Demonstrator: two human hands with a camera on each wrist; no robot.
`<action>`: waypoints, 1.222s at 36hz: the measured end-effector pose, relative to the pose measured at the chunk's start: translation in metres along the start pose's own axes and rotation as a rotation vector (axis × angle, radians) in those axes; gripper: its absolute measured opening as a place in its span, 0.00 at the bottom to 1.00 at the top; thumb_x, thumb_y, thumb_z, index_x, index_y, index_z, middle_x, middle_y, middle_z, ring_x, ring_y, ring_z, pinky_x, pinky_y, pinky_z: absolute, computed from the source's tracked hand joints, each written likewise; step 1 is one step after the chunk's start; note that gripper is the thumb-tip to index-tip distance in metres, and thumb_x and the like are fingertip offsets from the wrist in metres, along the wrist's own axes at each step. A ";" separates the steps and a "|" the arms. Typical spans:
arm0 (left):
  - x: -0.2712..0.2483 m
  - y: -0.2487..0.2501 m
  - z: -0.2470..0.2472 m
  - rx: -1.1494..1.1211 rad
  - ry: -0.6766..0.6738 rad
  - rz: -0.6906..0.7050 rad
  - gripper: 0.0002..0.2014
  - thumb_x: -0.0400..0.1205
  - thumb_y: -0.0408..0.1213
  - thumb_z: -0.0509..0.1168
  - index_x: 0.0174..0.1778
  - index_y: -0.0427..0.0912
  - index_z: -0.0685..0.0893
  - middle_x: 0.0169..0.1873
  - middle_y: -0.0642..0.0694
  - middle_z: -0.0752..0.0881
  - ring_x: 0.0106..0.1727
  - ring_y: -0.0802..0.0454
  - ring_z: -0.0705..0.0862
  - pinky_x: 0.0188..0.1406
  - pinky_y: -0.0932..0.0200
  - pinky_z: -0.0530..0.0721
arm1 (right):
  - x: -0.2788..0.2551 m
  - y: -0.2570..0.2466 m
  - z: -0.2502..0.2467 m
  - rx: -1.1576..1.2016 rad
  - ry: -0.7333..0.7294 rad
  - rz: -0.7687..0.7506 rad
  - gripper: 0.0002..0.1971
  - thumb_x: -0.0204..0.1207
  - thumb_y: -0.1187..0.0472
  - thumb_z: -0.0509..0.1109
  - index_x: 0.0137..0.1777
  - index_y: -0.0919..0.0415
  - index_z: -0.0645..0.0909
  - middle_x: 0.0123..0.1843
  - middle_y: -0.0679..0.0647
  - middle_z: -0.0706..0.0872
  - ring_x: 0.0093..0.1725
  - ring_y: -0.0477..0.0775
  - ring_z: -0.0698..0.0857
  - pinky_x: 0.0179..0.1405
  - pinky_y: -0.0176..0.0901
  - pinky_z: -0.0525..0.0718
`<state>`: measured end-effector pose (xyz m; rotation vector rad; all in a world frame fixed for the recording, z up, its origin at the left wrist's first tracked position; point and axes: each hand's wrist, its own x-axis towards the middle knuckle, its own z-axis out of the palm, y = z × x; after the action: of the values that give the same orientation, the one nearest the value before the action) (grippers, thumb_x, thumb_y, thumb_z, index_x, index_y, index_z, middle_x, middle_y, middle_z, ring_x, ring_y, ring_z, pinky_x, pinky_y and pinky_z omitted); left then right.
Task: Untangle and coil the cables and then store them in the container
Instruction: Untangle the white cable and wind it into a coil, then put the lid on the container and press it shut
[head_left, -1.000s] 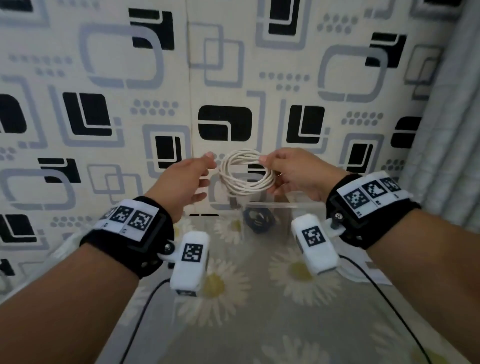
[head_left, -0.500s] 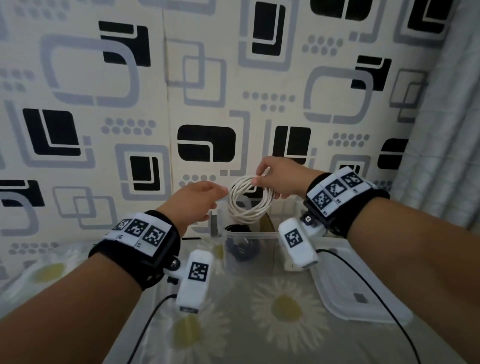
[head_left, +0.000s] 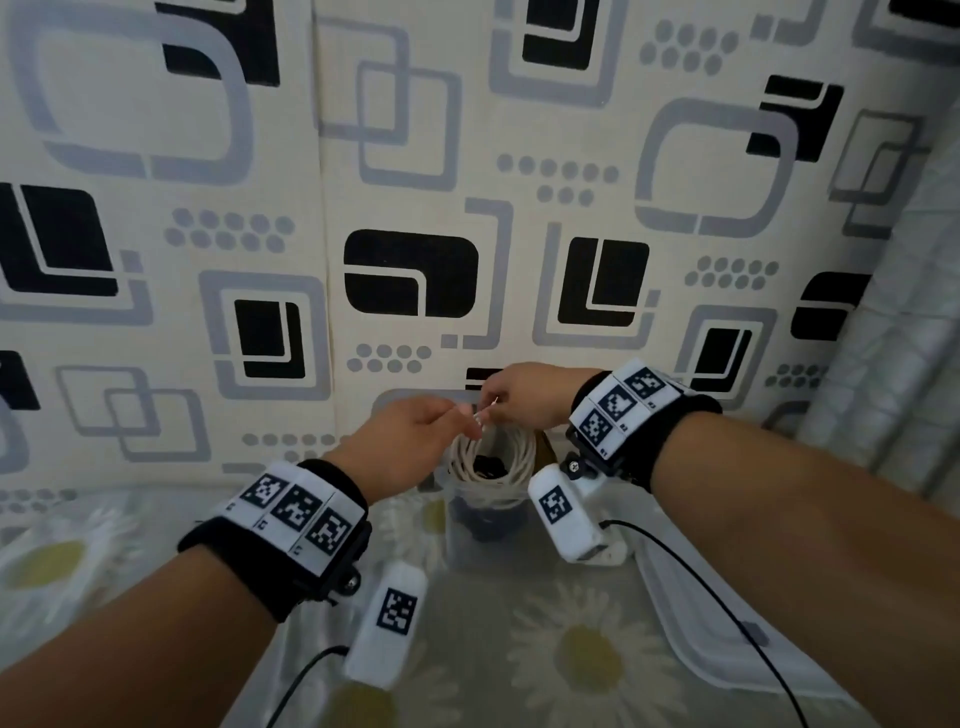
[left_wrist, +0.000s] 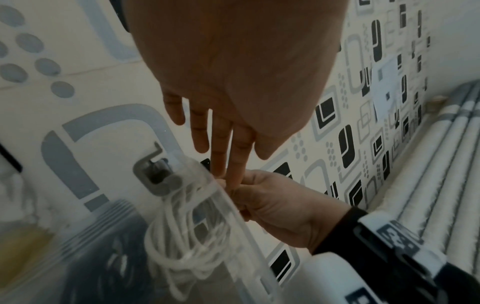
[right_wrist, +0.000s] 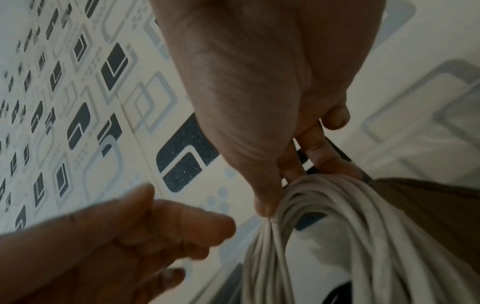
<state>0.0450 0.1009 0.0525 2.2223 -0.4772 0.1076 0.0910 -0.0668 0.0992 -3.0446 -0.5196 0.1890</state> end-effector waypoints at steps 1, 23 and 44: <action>0.000 0.000 0.001 0.004 -0.006 0.004 0.20 0.88 0.51 0.52 0.48 0.52 0.90 0.40 0.44 0.88 0.36 0.52 0.84 0.40 0.61 0.80 | 0.001 -0.001 0.003 -0.011 -0.019 -0.003 0.16 0.85 0.51 0.62 0.67 0.57 0.81 0.65 0.53 0.82 0.59 0.51 0.79 0.54 0.41 0.73; 0.011 -0.033 0.018 0.446 -0.276 0.226 0.37 0.66 0.79 0.45 0.44 0.58 0.90 0.48 0.64 0.87 0.76 0.56 0.64 0.78 0.48 0.61 | 0.008 -0.015 0.028 -0.033 -0.145 0.036 0.21 0.88 0.53 0.53 0.76 0.63 0.70 0.73 0.59 0.76 0.67 0.58 0.77 0.56 0.43 0.73; 0.001 -0.032 0.017 0.003 0.129 -0.187 0.30 0.82 0.53 0.65 0.78 0.46 0.70 0.76 0.44 0.73 0.67 0.43 0.80 0.60 0.53 0.83 | -0.068 0.076 0.002 0.520 0.247 0.340 0.26 0.86 0.44 0.54 0.80 0.56 0.66 0.80 0.55 0.70 0.77 0.57 0.70 0.72 0.50 0.67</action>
<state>0.0567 0.1059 0.0180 2.2350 -0.1976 0.1521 0.0521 -0.1613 0.0998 -2.5658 0.0648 -0.0401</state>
